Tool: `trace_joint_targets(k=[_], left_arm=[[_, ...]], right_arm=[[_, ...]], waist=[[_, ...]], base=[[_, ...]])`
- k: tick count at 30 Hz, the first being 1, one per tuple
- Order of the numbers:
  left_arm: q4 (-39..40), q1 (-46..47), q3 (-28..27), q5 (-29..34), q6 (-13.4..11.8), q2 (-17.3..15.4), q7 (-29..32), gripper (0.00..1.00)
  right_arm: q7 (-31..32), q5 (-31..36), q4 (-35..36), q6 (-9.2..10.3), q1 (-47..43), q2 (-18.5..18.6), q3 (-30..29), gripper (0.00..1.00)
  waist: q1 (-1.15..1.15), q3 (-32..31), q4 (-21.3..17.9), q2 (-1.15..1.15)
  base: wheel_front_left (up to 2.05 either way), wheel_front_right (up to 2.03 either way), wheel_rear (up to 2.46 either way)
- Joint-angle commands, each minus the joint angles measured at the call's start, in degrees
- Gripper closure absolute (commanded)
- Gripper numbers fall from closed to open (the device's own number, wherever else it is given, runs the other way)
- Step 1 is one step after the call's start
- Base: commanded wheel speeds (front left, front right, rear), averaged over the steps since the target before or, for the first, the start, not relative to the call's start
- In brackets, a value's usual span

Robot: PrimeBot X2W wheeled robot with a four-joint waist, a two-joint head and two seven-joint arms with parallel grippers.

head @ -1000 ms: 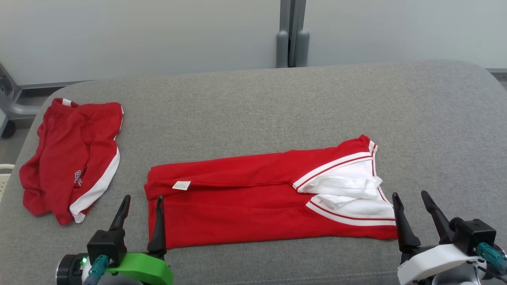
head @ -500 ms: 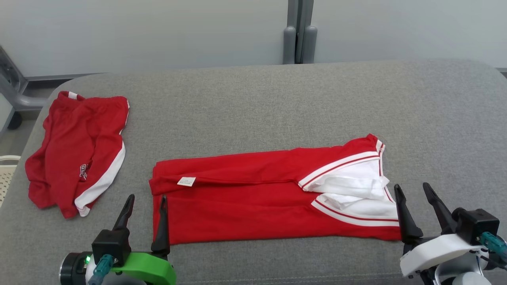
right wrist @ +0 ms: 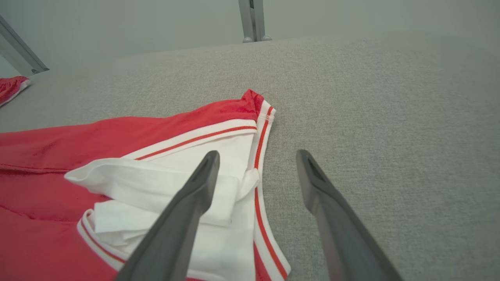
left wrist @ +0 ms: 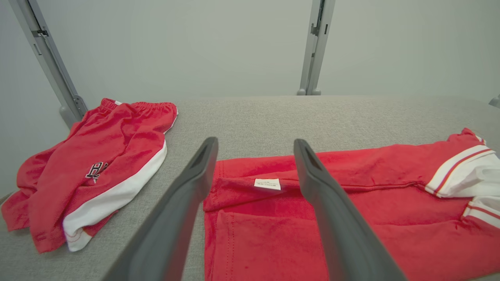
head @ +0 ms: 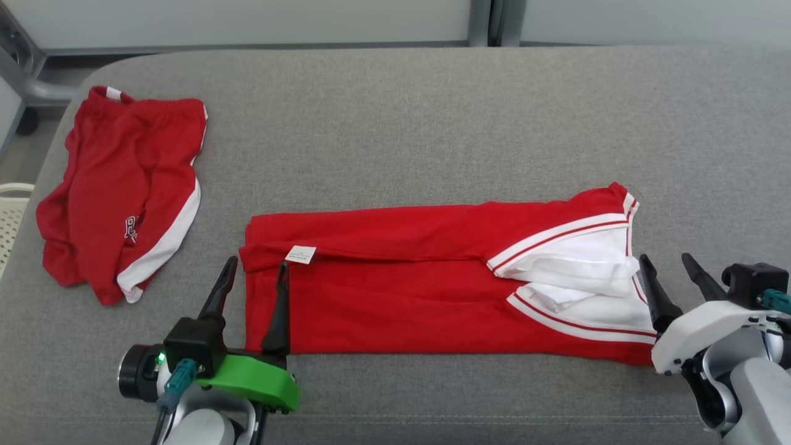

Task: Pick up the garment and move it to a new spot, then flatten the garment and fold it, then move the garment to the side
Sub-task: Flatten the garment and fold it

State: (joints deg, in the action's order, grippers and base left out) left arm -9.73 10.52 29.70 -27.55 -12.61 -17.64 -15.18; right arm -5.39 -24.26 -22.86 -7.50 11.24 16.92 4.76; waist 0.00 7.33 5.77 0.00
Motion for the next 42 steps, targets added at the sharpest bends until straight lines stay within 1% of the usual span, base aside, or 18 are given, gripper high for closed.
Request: trace_joint_targets(k=[1,9,16,17,18,22,25,27,28,31,35,38,42], left_arm=[[-0.2,1.4,-0.1,0.7,0.4,0.3,0.0,0.0],[-1.3,4.7,-0.6,2.5,2.6,2.9,0.0,0.0],[-2.5,5.6,-1.8,3.8,4.0,4.4,0.0,0.0],[-2.7,5.6,-2.0,4.1,4.2,4.6,0.0,0.0],[-2.8,5.5,-2.3,4.2,4.4,4.8,0.0,0.0],[-3.0,5.2,-3.4,4.9,4.9,5.3,0.0,0.0],[-3.1,5.1,-4.2,5.3,5.1,5.6,0.0,0.0],[-3.1,5.0,-4.6,5.6,5.5,5.7,0.0,0.0],[-3.1,5.0,-4.6,5.6,5.5,5.7,0.0,0.0],[-3.2,4.9,-5.0,6.2,5.9,5.9,0.0,0.0],[-3.5,5.0,-5.5,6.7,6.4,6.1,0.0,0.0],[-3.7,5.1,-5.8,7.0,6.7,6.4,0.0,0.0],[-4.1,5.0,-6.3,7.2,7.1,6.6,0.0,0.0]], right_arm=[[0.0,-0.8,-1.2,0.02,1.7,0.5,0.6,0.0],[0.8,-4.9,-9.8,0.02,8.4,2.7,6.4,0.0],[2.1,-9.8,-14.3,0.02,10.1,2.9,10.9,0.0],[2.0,-10.3,-14.6,0.01,10.1,3.2,11.4,0.52],[2.6,-11.5,-14.9,0.01,9.9,3.0,12.0,1.0],[2.7,-13.8,-14.1,0.02,9.2,3.8,14.4,1.0],[1.5,-15.2,-13.8,0.07,8.8,5.0,14.5,1.0],[0.4,-15.9,-14.0,0.13,9.0,6.3,13.6,1.0],[0.4,-15.9,-14.0,0.13,9.0,6.3,13.6,1.0],[-1.2,-16.0,-14.8,0.14,9.7,8.2,11.7,1.0],[-3.3,-15.9,-16.3,0.12,10.9,9.7,8.6,1.0],[-4.2,-15.4,-17.3,0.07,11.9,10.4,7.1,1.0],[-4.9,-15.2,-17.4,0.07,13.2,10.1,7.0,1.0]], waist=[[0.0,3.6,1.9,0.0],[0.0,8.0,3.6,0.0],[0.0,9.2,3.9,0.0],[0.0,9.3,3.9,0.0],[0.0,9.3,3.8,0.0],[0.0,9.2,3.0,0.0],[0.0,9.0,2.2,0.0],[0.0,9.0,1.6,0.0],[0.0,9.0,1.6,0.0],[0.0,8.9,0.8,0.0],[0.0,8.7,0.0,0.0],[0.0,8.6,-0.5,0.0],[0.0,8.4,-1.1,0.0]], base=[[0.0,0.0,0.0],[0.0,0.0,0.0],[0.0,0.0,0.0],[0.0,0.0,0.0],[0.0,0.0,0.0],[0.0,0.0,0.0],[0.0,0.0,0.0],[0.0,0.0,0.0],[0.0,0.0,0.0],[0.0,0.0,0.0],[0.0,0.0,0.0],[0.0,0.0,0.0],[0.0,0.0,0.0]])
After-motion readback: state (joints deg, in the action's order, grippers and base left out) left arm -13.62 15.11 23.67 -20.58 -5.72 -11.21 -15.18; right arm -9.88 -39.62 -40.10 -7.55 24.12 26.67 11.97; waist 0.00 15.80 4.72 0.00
